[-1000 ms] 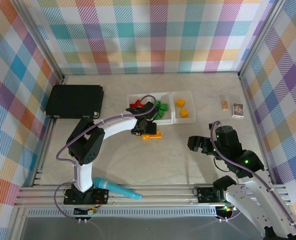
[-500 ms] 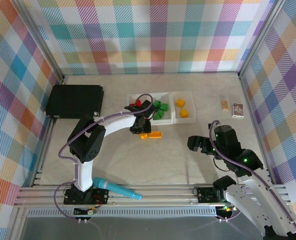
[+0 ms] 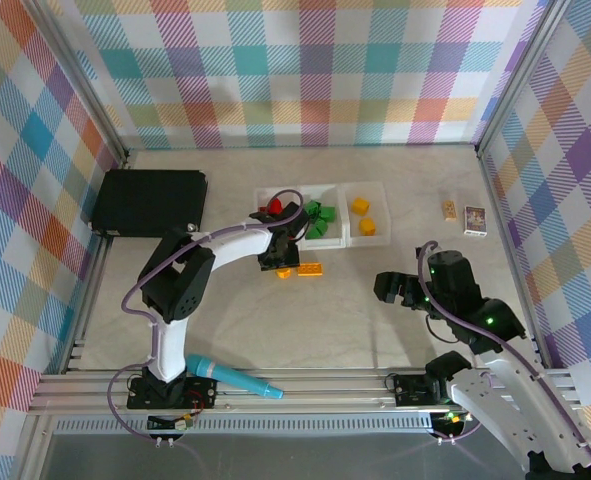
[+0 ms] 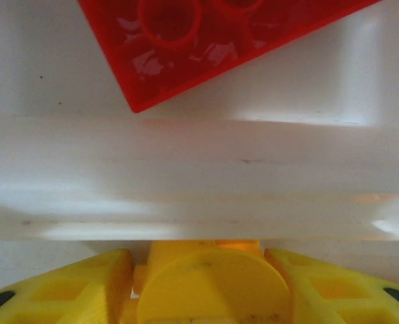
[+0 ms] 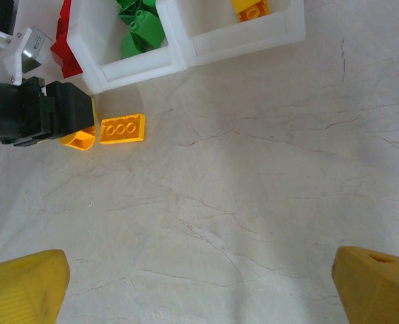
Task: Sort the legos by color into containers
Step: Pick up the lego from the center of the table.
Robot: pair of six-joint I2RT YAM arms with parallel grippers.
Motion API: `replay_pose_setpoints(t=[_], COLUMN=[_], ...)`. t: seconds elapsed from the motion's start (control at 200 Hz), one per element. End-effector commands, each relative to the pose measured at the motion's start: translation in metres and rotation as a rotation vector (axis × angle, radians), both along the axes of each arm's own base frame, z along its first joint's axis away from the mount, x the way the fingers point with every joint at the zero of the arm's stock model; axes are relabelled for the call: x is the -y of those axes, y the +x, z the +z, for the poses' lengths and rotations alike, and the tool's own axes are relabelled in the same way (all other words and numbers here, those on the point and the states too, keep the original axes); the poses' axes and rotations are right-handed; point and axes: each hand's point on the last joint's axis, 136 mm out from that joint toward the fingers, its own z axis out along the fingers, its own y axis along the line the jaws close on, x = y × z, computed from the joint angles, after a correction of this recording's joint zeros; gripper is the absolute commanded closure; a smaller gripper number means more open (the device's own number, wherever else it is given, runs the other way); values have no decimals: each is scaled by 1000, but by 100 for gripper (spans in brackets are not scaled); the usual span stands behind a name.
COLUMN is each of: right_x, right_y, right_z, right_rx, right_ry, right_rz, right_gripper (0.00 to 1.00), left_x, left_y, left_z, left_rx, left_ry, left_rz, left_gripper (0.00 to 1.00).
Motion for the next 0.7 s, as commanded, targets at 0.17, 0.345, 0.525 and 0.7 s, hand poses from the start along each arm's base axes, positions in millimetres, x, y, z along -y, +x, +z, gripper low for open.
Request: replay_pose_setpoints(t=[0.17, 0.345, 0.525, 0.7], right_x=[1, 3, 8, 13], right_y=[-2, -2, 0, 3], right_z=[-3, 0, 6, 13], right_rx=[-3, 9, 48, 82], right_ry=[-1, -5, -5, -12], right_rz=[-6, -8, -39, -66], right_gripper=[0, 0, 0, 0], left_x=[-8, 2, 27, 66], left_y=[-8, -15, -26, -7], left_z=[-8, 19, 77, 131], left_rx=[-33, 12, 113, 222], left_ry=[5, -70, -117, -206], left_rz=[38, 30, -40, -83], left_gripper=[56, 65, 66, 66])
